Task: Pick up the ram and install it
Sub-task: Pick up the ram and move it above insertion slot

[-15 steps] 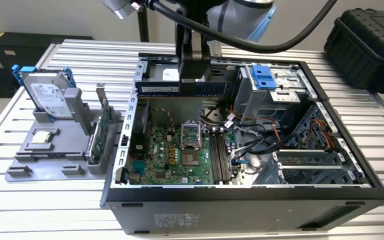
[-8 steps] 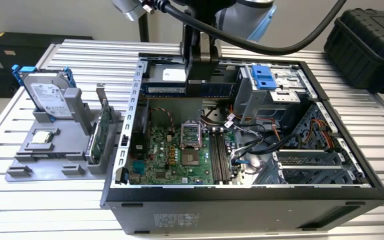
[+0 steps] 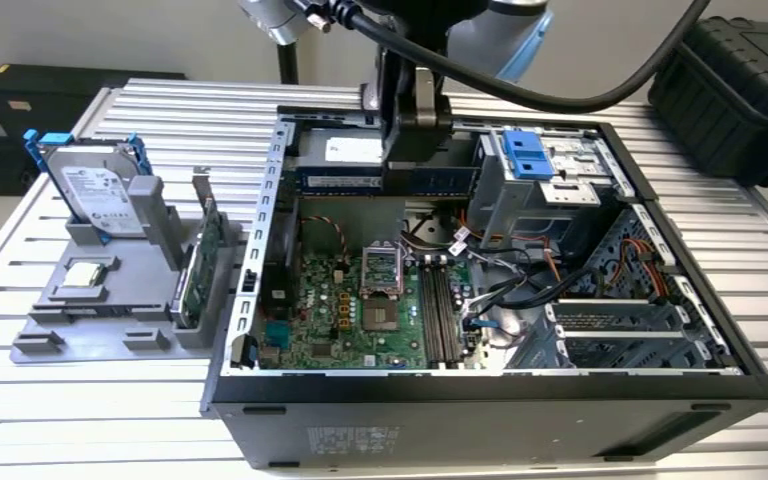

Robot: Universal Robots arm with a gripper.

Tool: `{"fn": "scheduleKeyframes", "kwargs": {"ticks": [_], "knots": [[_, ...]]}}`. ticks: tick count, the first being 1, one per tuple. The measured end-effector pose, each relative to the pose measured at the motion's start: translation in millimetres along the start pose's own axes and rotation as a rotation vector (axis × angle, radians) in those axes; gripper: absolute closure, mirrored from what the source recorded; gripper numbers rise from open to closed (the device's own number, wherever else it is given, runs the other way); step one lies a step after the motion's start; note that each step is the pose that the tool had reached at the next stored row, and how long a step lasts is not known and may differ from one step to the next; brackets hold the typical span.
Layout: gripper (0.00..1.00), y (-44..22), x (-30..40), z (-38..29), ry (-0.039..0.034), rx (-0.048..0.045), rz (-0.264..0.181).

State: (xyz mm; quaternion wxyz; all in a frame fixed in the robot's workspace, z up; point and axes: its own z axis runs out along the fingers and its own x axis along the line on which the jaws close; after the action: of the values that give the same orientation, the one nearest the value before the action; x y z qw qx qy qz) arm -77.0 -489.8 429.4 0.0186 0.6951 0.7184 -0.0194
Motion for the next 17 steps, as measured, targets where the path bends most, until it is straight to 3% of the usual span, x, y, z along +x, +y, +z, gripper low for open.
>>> {"fn": "scheduleKeyframes", "kwargs": {"ticks": [17], "knots": [[1.0, 16.7, -0.4, 2.3, 0.0, 0.0, 0.0]]}}
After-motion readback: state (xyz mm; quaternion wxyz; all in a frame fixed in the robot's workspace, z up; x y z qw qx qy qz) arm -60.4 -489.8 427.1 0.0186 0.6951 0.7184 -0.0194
